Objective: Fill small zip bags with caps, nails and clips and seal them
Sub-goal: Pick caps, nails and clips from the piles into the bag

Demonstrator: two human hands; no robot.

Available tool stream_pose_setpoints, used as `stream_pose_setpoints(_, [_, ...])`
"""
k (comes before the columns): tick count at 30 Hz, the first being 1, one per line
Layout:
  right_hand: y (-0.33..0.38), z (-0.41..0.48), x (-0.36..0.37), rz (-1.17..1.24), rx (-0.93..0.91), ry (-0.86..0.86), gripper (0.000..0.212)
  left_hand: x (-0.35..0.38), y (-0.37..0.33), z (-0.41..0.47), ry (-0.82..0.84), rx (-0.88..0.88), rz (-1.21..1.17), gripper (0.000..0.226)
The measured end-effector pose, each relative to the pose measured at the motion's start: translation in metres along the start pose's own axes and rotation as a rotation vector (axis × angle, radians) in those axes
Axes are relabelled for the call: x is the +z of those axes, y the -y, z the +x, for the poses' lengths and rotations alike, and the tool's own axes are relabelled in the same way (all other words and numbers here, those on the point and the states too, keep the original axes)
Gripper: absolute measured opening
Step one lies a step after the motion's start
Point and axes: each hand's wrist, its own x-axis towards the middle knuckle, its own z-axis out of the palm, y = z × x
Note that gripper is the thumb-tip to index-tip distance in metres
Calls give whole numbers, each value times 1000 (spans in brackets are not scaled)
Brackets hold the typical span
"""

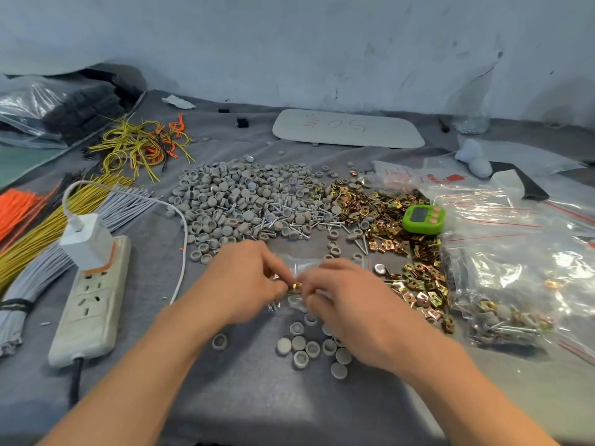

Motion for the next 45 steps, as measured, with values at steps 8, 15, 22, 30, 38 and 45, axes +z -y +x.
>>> stream_pose_setpoints(8, [-10,-14,7,-124,20,-8,17,11,8,1,31,-15,-31,22])
stream_pose_setpoints(15, [-2,-14,13,-96,38,-132,16,17,9,-3,-6,76,64,26])
stream_pose_setpoints(22, [-10,-11,-3,-32,118,-197,18,25,15,-5,58,152,71,41])
stream_pose_setpoints(30, [4,-9,7,-104,19,-13,18,22,20,-12,97,208,120,59])
stream_pose_setpoints(38, [10,-17,1,-38,175,-156,17,19,29,-9,-2,110,78,51])
stream_pose_setpoints(45, [3,-20,-5,-51,152,-148,17,9,35,-12,-3,52,129,34])
